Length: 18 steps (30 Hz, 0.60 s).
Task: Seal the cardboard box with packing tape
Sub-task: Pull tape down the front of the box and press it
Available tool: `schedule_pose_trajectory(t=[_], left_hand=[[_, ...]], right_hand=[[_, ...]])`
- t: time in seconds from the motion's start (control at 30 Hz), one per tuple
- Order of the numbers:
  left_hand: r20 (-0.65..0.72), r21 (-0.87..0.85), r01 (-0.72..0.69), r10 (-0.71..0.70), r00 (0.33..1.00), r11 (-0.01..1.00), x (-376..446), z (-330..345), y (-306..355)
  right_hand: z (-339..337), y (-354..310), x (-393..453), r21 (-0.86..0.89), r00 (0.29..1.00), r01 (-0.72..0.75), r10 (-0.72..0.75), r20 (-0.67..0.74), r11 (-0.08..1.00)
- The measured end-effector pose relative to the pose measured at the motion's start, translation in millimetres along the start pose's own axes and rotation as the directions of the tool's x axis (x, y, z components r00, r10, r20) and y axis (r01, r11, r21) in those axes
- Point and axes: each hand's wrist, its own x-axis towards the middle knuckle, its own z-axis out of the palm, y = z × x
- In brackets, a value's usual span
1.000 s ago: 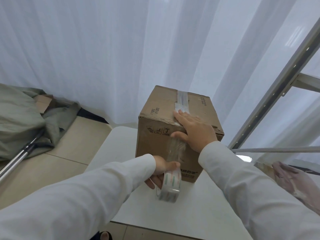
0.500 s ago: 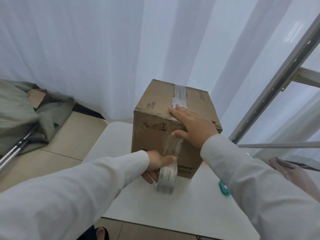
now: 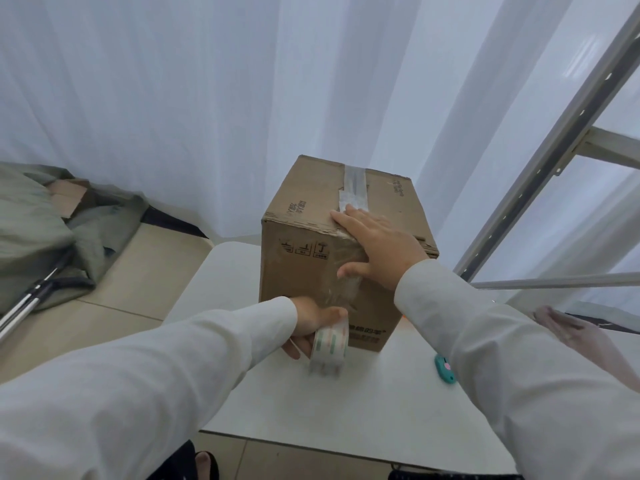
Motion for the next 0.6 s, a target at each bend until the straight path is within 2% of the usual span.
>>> schedule_pose_trajectory(t=[0.07, 0.17, 0.33, 0.47, 0.6], left_hand=[[-0.03, 0.001, -0.006, 0.006, 1.0, 1.0, 2.5, -2.1, 0.3], [-0.002, -0.003, 0.006, -0.006, 1.0, 1.0, 2.7, -1.7, 4.0], [0.033, 0.021, 0.033, -0.033, 0.999, 0.999, 2.1, -5.4, 8.2], [0.053, 0.031, 0.039, -0.041, 0.998, 0.999, 4.2, -6.4, 7.4], [0.042, 0.014, 0.042, -0.042, 0.998, 0.999, 6.6, -7.3, 7.9]], right_hand=[[4.4, -2.0, -0.7, -0.022, 0.997, -0.027, 0.025, -0.07, 0.999], [7.8, -2.0, -1.6, -0.043, 0.992, -0.046, 0.04, -0.121, 0.998], [7.1, -2.6, -1.3, -0.034, 0.992, -0.052, 0.048, -0.116, 0.998], [1.1, -0.4, -1.0, 0.014, 0.999, -0.031, 0.031, -0.02, 0.999], [7.9, -5.1, -1.7, 0.001, 0.989, -0.083, 0.083, -0.119, 0.997]])
